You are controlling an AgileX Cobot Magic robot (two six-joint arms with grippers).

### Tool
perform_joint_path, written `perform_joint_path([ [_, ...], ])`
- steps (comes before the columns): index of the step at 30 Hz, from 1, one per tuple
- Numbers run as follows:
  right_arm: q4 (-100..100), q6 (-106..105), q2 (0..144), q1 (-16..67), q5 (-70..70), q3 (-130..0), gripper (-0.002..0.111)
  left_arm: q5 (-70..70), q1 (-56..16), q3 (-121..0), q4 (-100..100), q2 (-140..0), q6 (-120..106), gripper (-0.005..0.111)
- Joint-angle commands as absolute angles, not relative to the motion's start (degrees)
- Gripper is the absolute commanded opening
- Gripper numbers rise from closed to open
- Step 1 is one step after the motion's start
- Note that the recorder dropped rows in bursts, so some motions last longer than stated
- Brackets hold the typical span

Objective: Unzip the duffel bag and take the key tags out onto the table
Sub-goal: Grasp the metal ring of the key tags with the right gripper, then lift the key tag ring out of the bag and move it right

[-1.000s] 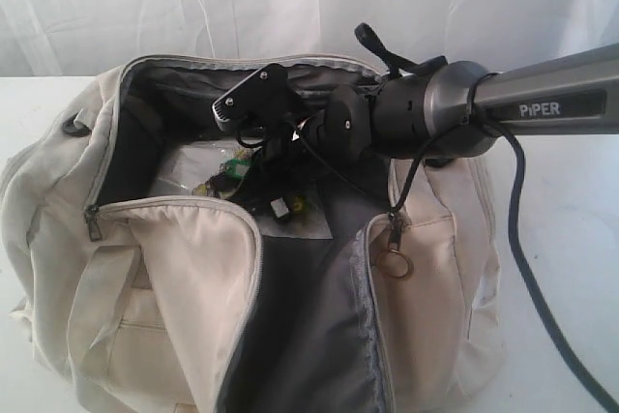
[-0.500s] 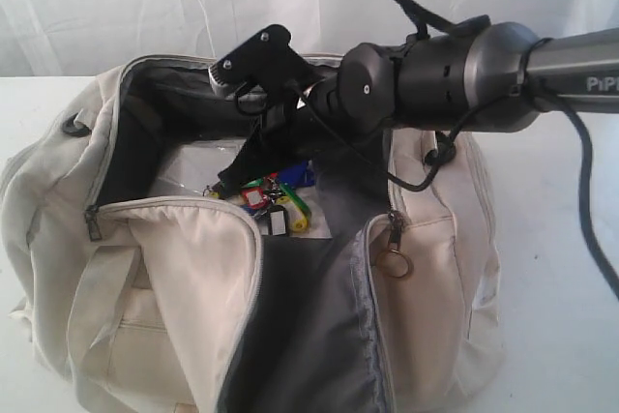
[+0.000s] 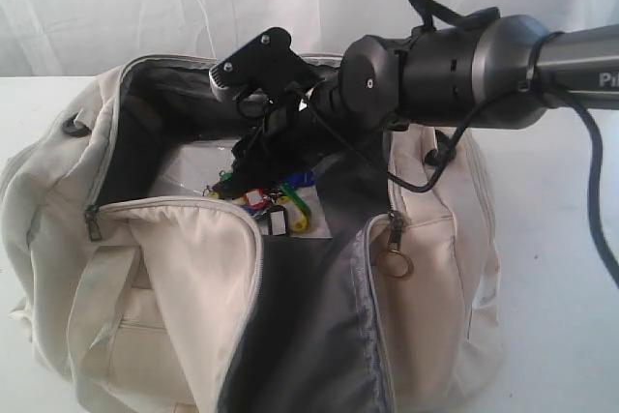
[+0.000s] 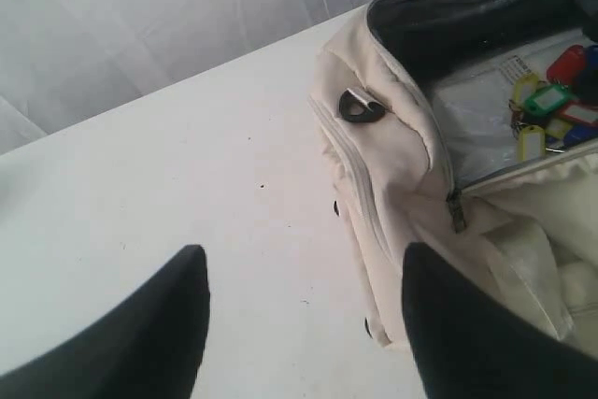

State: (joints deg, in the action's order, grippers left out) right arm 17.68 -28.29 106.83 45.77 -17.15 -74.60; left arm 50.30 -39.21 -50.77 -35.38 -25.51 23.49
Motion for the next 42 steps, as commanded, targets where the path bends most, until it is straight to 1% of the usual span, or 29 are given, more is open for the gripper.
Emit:
perform_joint_path([
  [1,17.0,-25.3,108.8,45.7,-17.9,-74.1,0.067,50.8,-39.0,-50.7,-34.7,-25.1,23.6,0.063],
  [5,14.5,-23.9,111.1,45.7,-17.9,-74.1,0.067,50.8,-39.0,-50.7,-34.2,-25.1,23.6,0.063],
  [14,0.0,-11.3,114.9,45.7,-20.9,-74.1,0.067,50.8,-39.0,-50.7,-34.1,-25.1,23.4,0.063],
  [17,0.0,-11.0,116.9,45.7,-22.6,-74.1,0.064,50.8,-39.0,-50.7,-34.1,-25.1,23.4,0.063],
  [19,0.0,-11.0,117.9,45.7,-22.8,-74.1,0.06,50.8,-39.0,-50.7,-34.1,-25.1,23.4,0.063],
  [22,0.0,-11.0,119.1,45.7,-22.8,-74.1,0.048,50.8,-39.0,-50.7,-34.1,-25.1,23.4,0.063],
  [28,0.0,-11.0,119.1,45.7,-22.7,-74.4,0.011,50.8,-39.0,-50.7,-34.1,-25.1,23.1,0.063],
  [30,0.0,-11.0,118.5,45.7,-22.6,-74.8,0.001,50.8,-39.0,-50.7,-34.1,-25.1,23.1,0.063],
  [42,0.0,-10.1,109.6,45.7,-16.9,-75.6,0.0,51.0,-39.0,-50.7,-33.7,-25.1,23.1,0.063],
])
